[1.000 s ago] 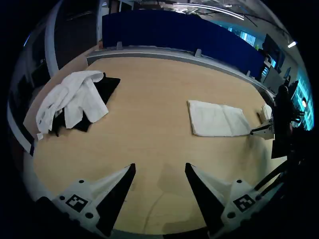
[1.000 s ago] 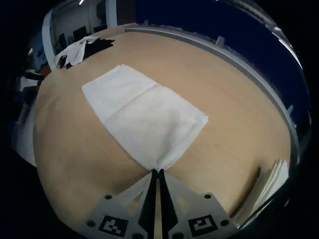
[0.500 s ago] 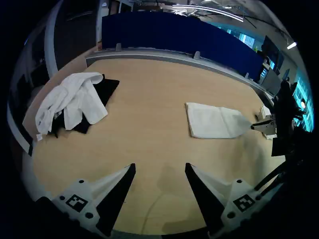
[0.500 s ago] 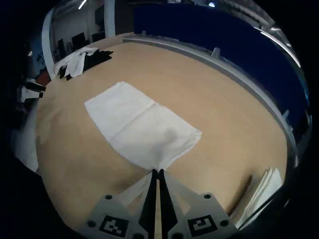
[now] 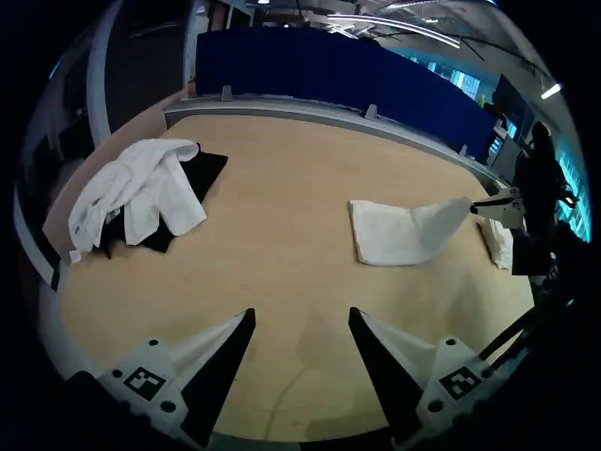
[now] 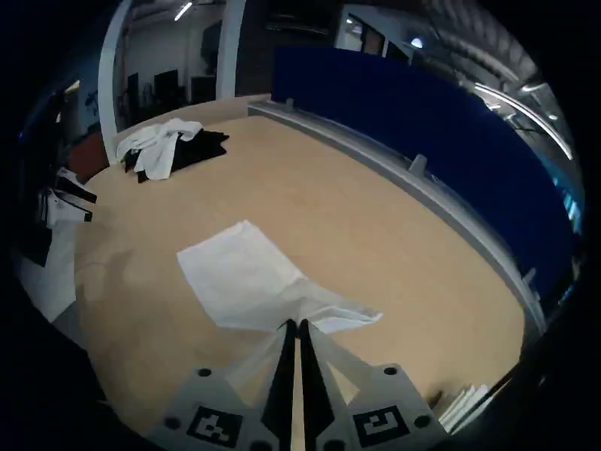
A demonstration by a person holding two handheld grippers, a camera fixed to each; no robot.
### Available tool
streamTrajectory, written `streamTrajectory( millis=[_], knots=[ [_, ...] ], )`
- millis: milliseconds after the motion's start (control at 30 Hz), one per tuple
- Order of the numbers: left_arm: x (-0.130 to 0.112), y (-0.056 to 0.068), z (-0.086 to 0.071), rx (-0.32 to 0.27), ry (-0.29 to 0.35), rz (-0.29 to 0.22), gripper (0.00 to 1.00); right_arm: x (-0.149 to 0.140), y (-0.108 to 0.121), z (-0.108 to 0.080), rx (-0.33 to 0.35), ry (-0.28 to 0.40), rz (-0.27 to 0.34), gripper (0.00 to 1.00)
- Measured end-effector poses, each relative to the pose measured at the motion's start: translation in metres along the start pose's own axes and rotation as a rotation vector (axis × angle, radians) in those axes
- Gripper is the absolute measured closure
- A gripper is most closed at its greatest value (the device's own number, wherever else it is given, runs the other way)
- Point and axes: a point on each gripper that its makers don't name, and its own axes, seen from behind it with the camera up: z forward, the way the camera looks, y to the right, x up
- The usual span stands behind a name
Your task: Fold towel
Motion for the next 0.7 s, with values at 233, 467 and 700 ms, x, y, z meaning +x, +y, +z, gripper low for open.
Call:
streamTrajectory(
  millis=[233, 467, 700],
  knots=[
    [0.0, 0.0, -0.006, -0.006, 0.011, -0.01, 0.08, 0.012, -0.007, 0.007, 0.015, 0.001, -0.029, 0.96],
    [0.0, -0.005, -0.017, 0.004, 0.029, -0.031, 0.08, 0.042, -0.03, 0.025, 0.064, 0.015, -0.111, 0.96],
    [-0.007, -0.015, -0.029, 0.033, 0.046, -0.051, 0.08, 0.063, -0.07, 0.056, 0.145, 0.009, -0.202, 0.96]
  ],
)
